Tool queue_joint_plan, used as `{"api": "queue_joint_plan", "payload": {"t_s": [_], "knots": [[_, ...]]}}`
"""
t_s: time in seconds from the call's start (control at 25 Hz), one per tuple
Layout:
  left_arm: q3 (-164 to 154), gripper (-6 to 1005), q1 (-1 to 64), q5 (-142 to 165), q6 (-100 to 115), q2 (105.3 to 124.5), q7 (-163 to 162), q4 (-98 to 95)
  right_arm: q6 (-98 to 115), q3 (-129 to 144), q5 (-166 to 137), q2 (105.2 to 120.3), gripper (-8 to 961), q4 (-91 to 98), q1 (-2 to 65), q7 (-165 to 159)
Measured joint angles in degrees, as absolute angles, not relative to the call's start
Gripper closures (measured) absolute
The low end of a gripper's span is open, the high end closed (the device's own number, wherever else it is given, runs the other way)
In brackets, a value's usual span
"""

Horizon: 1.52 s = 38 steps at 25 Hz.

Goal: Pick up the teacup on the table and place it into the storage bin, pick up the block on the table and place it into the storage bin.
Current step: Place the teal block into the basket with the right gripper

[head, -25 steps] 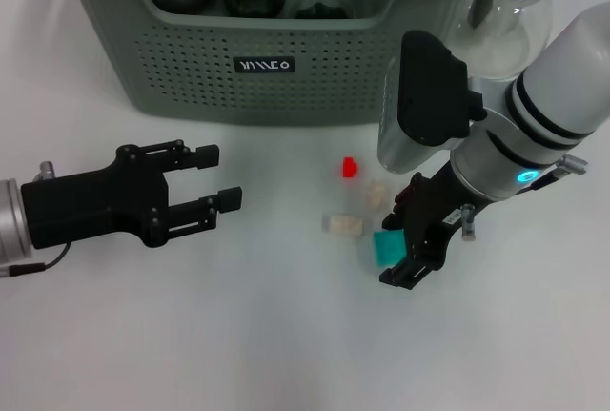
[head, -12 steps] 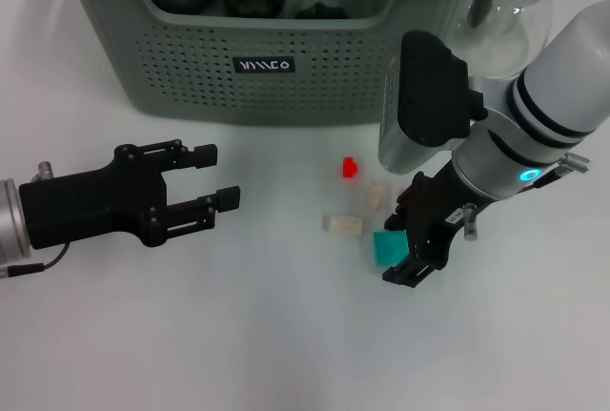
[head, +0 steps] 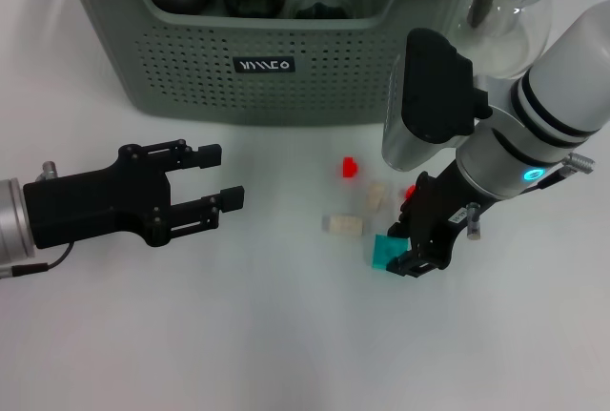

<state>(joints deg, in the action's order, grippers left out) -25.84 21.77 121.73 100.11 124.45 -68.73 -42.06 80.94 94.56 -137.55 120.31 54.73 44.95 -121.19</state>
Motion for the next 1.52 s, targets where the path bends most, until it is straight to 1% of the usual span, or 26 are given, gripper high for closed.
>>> {"api": "queue_joint_plan", "payload": {"t_s": [0.04,0.44,0.68,0.92,1.08,1.28,1.52], "knots": [[-25.84,367,21.76,121.73,100.11,124.45,-68.73,-42.05,80.95,94.56,-137.55,120.29,531,54.73,44.94,-121.36],[-25.84,366,21.7,121.73,100.11,124.45,-68.73,-42.0,81.47,91.71,-137.55,120.08,531,54.87,44.59,-121.57],[-25.07,366,21.69,121.73,99.87,124.41,-68.73,-42.01,86.59,80.72,-135.44,120.08,532,56.91,44.34,-116.79],[-23.38,366,21.32,121.73,99.44,124.36,-68.66,-42.01,95.92,66.55,-127.7,120.07,532,64.06,42.94,-112.27],[-22.85,366,21.24,121.73,99.41,124.29,-68.57,-42.01,98.28,62.3,-122.28,120.06,532,71.52,41.34,-112.39],[-22.85,367,21.25,121.73,99.4,124.27,-68.5,-42.01,93.69,60.94,-115.49,120.24,531,77.08,41.39,-113.7],[-22.85,367,20.6,121.8,102.13,124.28,-67.78,-41.66,76.71,65.36,-115.45,120.18,522,73.29,45.5,-119.59]]}}
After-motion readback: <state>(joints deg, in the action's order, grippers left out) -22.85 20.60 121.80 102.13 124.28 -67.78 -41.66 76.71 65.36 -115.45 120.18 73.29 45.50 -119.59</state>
